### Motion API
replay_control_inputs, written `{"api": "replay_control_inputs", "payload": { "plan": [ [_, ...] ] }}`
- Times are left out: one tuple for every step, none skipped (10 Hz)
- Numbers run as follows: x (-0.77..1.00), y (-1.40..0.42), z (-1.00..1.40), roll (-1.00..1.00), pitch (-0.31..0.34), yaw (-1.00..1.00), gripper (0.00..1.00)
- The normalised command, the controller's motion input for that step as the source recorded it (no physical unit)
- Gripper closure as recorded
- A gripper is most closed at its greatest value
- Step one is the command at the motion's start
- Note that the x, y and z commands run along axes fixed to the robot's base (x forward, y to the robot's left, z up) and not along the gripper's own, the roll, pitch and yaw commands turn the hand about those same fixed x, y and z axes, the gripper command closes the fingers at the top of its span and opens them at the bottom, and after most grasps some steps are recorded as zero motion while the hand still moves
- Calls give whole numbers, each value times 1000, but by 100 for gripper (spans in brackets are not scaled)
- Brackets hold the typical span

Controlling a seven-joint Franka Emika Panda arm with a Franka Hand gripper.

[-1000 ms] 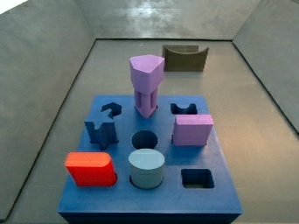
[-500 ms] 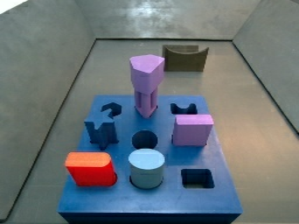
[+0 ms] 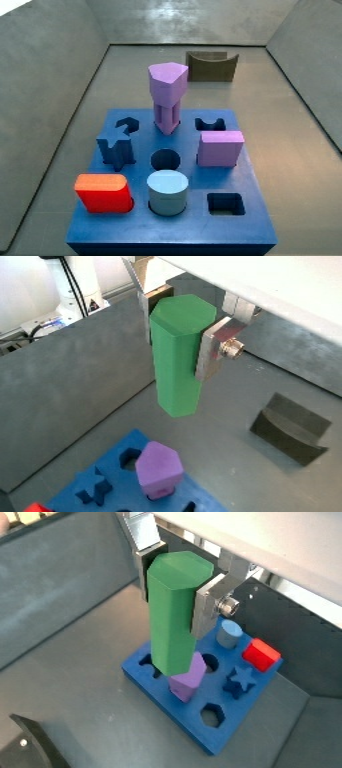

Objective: Pick up the hexagon object. Move up. Place the hexagon object on the fixture. Regrasp the hexagon object. Move to above the board. Insert the hexagon object.
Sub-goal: Insert the hexagon object.

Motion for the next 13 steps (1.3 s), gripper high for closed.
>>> {"api": "replay_control_inputs", "payload": {
  "plan": [
    [-711,0,-491,-224,-154,-80,100],
    [-757,0,-357,-274,-187,-63,100],
    [-674,-66,-346,-297,-183,-43,100],
    [-606,-86,-431,-281,-140,-31,100],
    [-700,-131,-440,-277,-134,-97,100],
    [-749,-194,-449,-254,-143,-83,100],
    [-731,-223,-411,-266,-153,-26,100],
    [-669,-217,-423,-261,-149,-6,100],
    [-574,-169,-437,-270,-127,-11,100],
    [-380,-57,-486,-269,-84,-69,100],
    [-77,0,-563,-184,17,-531,100],
    [0,0,-557,-211,86,-697,100],
    [26,0,-500,-254,70,-737,100]
  ]
}}
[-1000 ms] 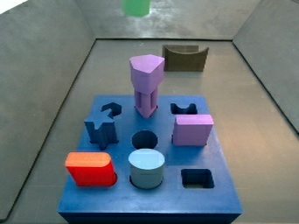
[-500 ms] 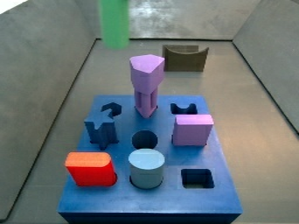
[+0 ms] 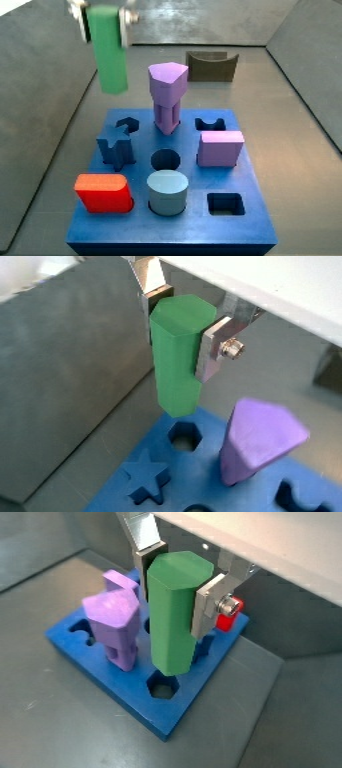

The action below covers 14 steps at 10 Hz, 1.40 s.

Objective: Pick up the hexagon object. Move up. Place the hexagon object on the fixture. Regrasp the hexagon object. Move to above the board. Insert the hexagon object.
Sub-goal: Insert the hexagon object.

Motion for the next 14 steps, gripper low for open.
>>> {"api": "replay_control_inputs", "payload": {
  "plan": [
    [111,0,-423,-271,6,-651,100],
    [163,0,-417,-281,10,-600,100],
    [369,0,-534,-233,70,-423,100],
    [423,0,-351,-60,101,-211,100],
    [457,0,-260,0,123,-137,100],
    [480,0,-271,51,137,-23,100],
    [311,0,-263,90,130,-20,100],
    [3,0,-186,111,76,0,100],
    [-143,-6,-63,203,0,20,100],
    [-154,0,-120,167,0,23,100],
    [-311,0,-206,191,-79,0,100],
    [-306,-34,-103,237,-134,0,100],
    [-300,-51,-46,150,-216,0,100],
    [-220,-94,-97,79,-260,0,100]
  ]
}}
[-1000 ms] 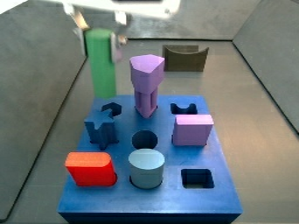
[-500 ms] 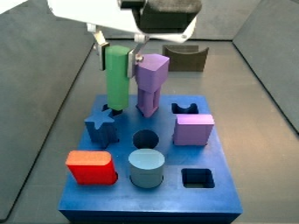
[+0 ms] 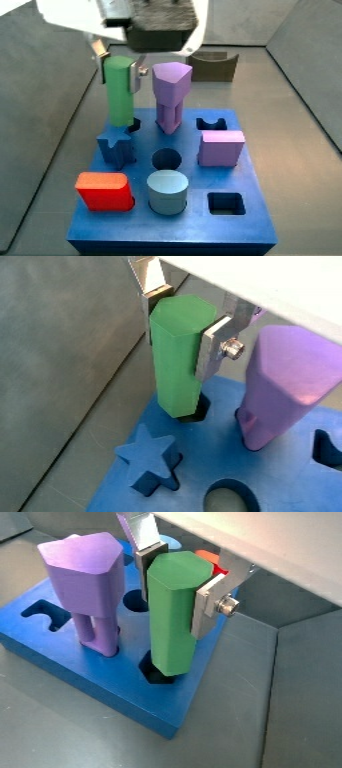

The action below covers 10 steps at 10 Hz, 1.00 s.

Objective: Pick up the hexagon object. Move up. Place the hexagon object on the fixture. Regrasp the hexagon object. Move to above the board. Insert the hexagon object.
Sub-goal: Insert the hexagon object.

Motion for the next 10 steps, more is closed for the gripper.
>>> {"api": "replay_control_inputs", "payload": {
  "plan": [
    [-51,-89,-20,0,-250,-37,100],
    [0,0,0,10,-40,0,100],
    [-71,0,0,0,0,-20,100],
    [-20,-23,-80,0,-114,0,100],
    [0,0,-280,149,-140,0,100],
    [0,0,-240,101,-89,0,100],
    [86,0,-174,0,-83,0,100],
    [129,0,-146,69,-73,-191,100],
    [20,0,-26,0,-21,-197,100],
    [83,0,0,-4,0,-149,100]
  ]
}}
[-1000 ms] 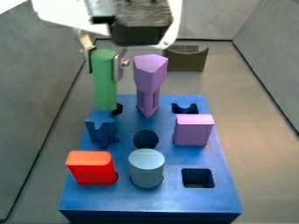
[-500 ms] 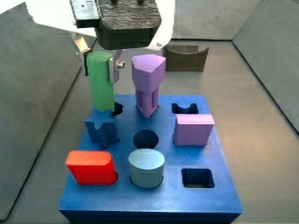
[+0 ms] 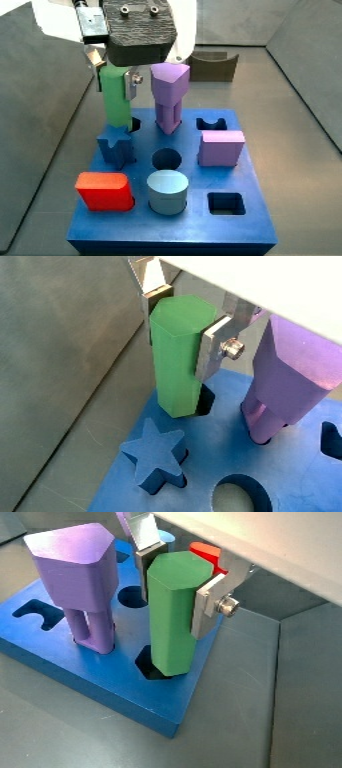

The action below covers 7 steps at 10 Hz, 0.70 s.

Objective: Pick up the hexagon object. Move up. Place the hexagon object on the fixture. Regrasp the hexagon object. Move to above the board. Insert the hexagon object.
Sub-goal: Insert the hexagon object.

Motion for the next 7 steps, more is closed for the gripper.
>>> {"api": "replay_control_inputs", "payload": {
  "plan": [
    [123,40,-11,0,0,-320,100],
    [106,49,-51,-4,-13,-406,100],
    [200,91,-37,-43,0,-506,100],
    [166,129,-83,-20,0,-531,100],
    [111,49,-126,-31,0,-280,100],
    [140,51,-214,0,0,-280,100],
    [0,0,-251,0,-26,-103,100]
  ]
}}
